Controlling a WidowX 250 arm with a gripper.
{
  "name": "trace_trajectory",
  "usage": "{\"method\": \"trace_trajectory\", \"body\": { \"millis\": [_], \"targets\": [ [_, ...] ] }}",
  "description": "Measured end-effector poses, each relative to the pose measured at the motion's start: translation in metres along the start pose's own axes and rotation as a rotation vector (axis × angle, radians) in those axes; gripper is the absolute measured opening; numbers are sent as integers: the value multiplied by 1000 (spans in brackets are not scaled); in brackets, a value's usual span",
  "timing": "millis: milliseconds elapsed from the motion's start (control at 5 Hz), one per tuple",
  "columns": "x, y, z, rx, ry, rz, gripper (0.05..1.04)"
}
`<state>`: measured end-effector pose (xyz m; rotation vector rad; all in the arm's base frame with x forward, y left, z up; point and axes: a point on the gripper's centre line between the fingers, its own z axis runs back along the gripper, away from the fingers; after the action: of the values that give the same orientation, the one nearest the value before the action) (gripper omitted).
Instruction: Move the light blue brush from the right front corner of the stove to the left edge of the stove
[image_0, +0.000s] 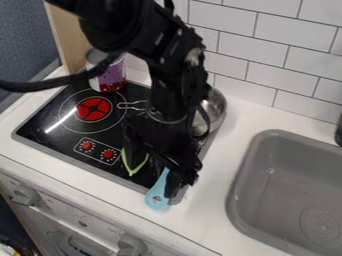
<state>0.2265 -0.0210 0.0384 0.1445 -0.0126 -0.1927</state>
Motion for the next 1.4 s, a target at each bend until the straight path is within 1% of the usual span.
{"method": "trace_trajectory", "body": {
  "millis": [200,400,600,800,1000,1200,1400],
  "targets": [
    [2,-6,-17,20,28,-10,1000],
    [12,-11,-32,10,47,0,1000],
    [18,-13,-39,-8,57,5,964],
    [20,-14,-40,-23,58,12,694],
    [22,-15,-39,-16,41,5,437],
    [20,-17,-39,-12,35,-5,394],
    [19,-17,-39,-16,37,-9,394]
  ]
}}
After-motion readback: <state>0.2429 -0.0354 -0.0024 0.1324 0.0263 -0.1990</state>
